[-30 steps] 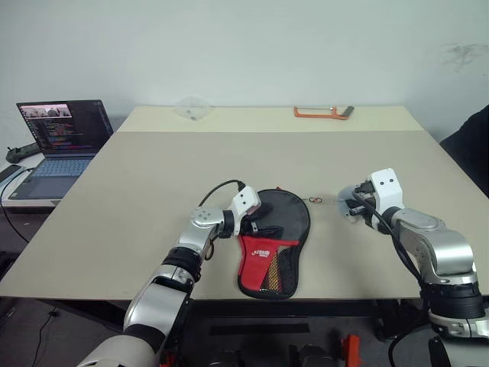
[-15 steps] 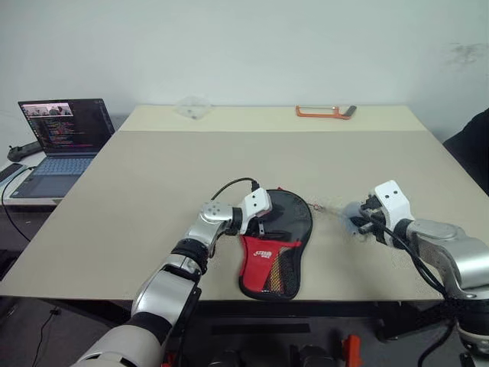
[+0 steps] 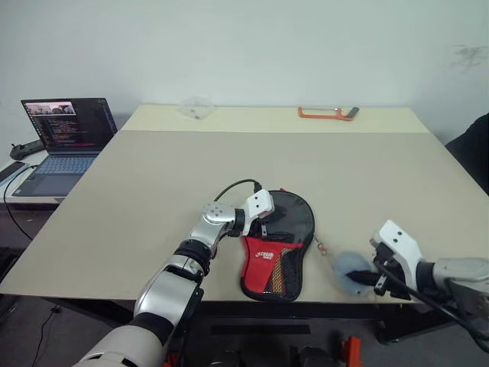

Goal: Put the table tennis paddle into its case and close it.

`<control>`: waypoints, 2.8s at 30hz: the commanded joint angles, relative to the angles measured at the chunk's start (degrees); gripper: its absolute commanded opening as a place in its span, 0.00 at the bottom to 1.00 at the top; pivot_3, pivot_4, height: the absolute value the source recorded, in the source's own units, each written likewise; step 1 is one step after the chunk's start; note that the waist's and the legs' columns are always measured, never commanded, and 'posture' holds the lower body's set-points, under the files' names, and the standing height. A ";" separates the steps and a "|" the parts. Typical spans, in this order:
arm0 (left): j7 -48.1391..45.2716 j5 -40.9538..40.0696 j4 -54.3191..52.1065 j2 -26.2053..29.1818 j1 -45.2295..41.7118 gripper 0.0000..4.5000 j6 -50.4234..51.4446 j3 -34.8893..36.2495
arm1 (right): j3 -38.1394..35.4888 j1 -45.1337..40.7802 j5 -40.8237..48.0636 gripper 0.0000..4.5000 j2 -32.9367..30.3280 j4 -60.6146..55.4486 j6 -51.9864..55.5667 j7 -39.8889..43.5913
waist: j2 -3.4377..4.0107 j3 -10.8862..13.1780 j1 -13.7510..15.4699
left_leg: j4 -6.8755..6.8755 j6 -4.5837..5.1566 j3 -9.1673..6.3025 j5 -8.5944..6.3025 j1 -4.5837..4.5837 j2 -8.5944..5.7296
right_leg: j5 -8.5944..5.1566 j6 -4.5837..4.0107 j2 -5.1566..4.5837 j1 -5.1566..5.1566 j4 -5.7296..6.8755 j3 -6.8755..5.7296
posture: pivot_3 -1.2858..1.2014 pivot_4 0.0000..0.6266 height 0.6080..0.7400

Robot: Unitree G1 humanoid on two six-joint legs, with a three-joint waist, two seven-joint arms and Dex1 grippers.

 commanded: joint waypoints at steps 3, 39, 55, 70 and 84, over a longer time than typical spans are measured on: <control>0.48 2.87 2.59 -1.13 1.81 0.87 1.57 -1.98 | -1.74 4.81 5.39 0.12 0.36 -8.17 1.53 -0.26 | 0.00 0.00 0.74 | -0.02 0.03 -0.09 -0.03 0.25 0.00 | -0.03 0.05 -0.02 0.37 -0.16 -0.13 | 0.52 0.24 1.00; 5.25 5.07 5.73 -4.89 -0.96 0.87 -0.99 -0.70 | -9.68 16.32 37.96 0.68 -16.87 -5.33 -19.31 -18.33 | -0.14 0.08 2.13 | -0.07 0.08 -0.29 -0.10 0.56 0.00 | -0.12 0.19 -0.12 1.23 -0.88 -0.74 | 0.52 0.24 1.00; 5.88 3.99 1.50 -2.67 1.85 0.87 0.10 0.35 | -9.22 9.00 45.07 0.99 -18.97 -3.04 -17.61 -8.48 | -0.14 0.08 1.88 | -0.12 0.15 -0.32 -0.15 0.55 0.06 | -0.13 0.15 -0.10 1.17 -0.87 -0.71 | 0.52 0.24 1.00; 1.59 -8.15 -22.57 5.12 6.76 0.87 13.34 8.82 | 5.19 -16.18 7.45 0.99 1.12 26.55 -39.03 -11.96 | -0.12 0.29 0.57 | -0.10 0.04 -0.39 -0.07 -0.15 0.09 | 0.07 -0.18 -0.07 0.22 -0.59 -0.60 | 0.52 0.24 1.00; 10.85 -12.93 -47.36 13.27 18.01 0.87 28.15 13.33 | 8.43 -29.40 -9.44 0.99 10.20 58.94 -56.71 5.19 | -0.05 0.32 0.84 | -0.04 -0.15 -0.27 -0.03 -0.96 0.01 | 0.13 -0.26 -0.13 -0.66 -0.56 -0.43 | 0.52 0.24 1.00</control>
